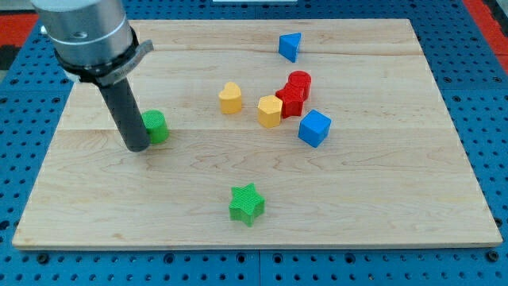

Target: Push the green circle to the left side of the yellow heart

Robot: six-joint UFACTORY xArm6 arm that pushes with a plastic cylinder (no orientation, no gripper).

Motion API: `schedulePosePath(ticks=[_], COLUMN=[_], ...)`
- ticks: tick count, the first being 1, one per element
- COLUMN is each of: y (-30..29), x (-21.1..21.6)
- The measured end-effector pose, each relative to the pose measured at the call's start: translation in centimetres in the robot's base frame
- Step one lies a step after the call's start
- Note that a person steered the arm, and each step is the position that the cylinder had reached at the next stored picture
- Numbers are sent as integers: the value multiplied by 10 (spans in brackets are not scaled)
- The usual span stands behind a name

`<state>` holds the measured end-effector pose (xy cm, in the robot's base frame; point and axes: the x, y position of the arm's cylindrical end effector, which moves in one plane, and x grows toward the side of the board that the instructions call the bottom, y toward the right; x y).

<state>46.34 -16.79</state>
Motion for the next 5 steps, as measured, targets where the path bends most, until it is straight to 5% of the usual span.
schedulePosePath(ticks=[3, 5], y=[-3, -78], x=[-136, -157])
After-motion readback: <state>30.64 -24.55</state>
